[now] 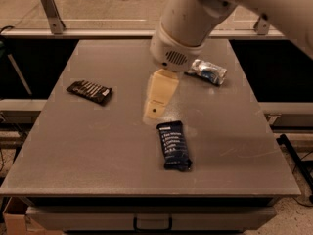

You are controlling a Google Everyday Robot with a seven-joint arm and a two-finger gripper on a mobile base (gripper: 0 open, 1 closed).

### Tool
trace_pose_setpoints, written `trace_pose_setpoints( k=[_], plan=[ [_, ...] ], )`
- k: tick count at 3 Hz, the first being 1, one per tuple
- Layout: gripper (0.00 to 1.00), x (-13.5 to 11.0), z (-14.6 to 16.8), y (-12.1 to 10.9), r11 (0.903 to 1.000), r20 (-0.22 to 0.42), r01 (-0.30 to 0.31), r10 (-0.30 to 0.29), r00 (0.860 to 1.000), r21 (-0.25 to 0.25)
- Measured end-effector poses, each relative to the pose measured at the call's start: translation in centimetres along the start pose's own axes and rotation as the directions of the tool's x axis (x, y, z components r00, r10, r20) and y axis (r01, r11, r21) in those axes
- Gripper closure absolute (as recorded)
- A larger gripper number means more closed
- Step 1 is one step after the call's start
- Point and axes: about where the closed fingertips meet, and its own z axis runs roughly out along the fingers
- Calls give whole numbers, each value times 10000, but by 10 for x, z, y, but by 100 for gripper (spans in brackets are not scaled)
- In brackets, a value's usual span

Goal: Pick rxbar chocolate

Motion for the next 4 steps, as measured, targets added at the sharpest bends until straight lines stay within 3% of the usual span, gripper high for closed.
trace_pose_setpoints(
  k=[1, 2, 4],
  plan=[
    [0, -56, 43, -11, 9996, 574, -18, 34, 9983, -268],
    [0, -100, 96, -21, 9963, 1089, -545, 615, 9922, -662],
    [0, -129, 159, -56, 9855, 1318, -1609, 1669, 9771, -544]
  ],
)
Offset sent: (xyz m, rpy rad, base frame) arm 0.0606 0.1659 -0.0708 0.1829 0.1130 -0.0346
